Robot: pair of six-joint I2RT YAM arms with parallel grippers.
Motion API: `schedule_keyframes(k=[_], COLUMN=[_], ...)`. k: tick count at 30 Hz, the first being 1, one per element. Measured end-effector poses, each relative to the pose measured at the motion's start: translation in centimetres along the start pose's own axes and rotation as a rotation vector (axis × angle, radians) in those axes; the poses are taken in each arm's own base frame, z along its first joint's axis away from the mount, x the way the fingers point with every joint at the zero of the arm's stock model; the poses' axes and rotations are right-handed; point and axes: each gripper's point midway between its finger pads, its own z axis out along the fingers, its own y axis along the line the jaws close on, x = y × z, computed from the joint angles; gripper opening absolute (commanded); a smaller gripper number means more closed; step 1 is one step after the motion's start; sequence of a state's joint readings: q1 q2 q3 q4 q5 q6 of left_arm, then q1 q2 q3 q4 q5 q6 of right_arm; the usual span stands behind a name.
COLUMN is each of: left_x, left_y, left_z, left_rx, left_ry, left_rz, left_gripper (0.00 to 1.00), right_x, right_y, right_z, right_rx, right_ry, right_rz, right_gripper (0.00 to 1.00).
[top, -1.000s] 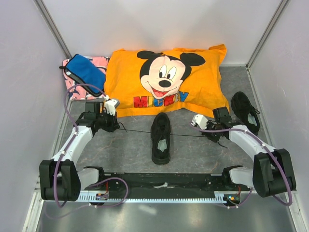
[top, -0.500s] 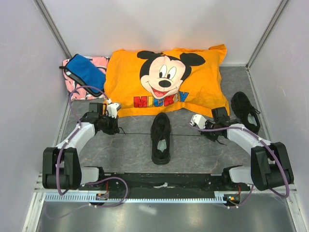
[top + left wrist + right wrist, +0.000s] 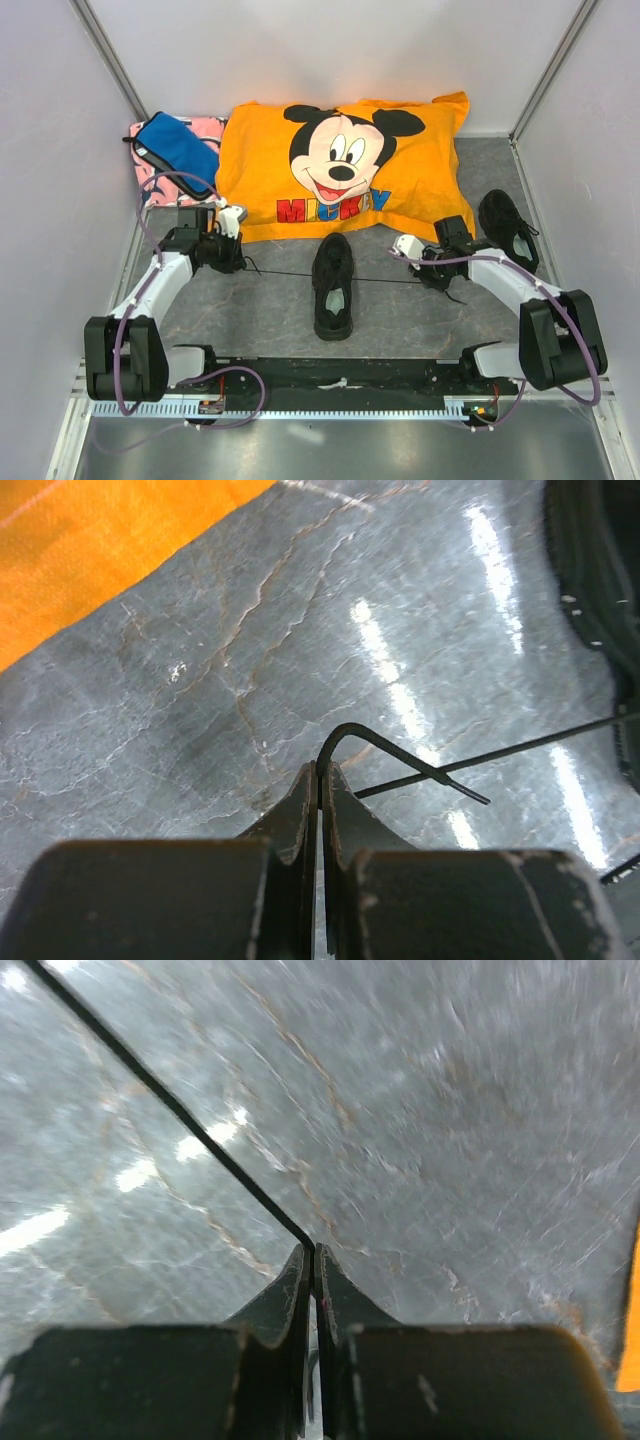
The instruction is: Tie the shoes
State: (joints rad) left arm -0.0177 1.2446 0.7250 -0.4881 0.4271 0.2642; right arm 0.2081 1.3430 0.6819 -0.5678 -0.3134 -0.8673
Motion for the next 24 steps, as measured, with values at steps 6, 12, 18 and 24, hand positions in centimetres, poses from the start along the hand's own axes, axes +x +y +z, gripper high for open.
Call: schedule_keyframes(k=[6,12,18,24], left_x=[-1.5,-1.5,-1.6,-1.6], left_y=[-1.6,-2.4,-3.2,-2.1], left_z=[-1.2,-1.2,-0.2,0.4], left_rx=[0.067,0.097,0.14,0.107], left_ry=[-0.063,-0.042,0.005,0.065], left_rz=[0.046,0.07,0.084,0.05], left_gripper=[0.02,0.08,0.41,0.5], right_x=[-2.5,-3.1,-3.8,-4.4], right_y=[1.2,1.0,1.1,1.2], right_z=[-1.0,-1.1,-1.0,-1.6], right_rx=[0.001,0.012,-0.01,-0.022], right_ry=[-0.034,-0.026,-0.018,-0.015], right_rz=[-0.067,-0.071,-0.083,-0.091], right_gripper=[0.1,0.18,0.47,0.5])
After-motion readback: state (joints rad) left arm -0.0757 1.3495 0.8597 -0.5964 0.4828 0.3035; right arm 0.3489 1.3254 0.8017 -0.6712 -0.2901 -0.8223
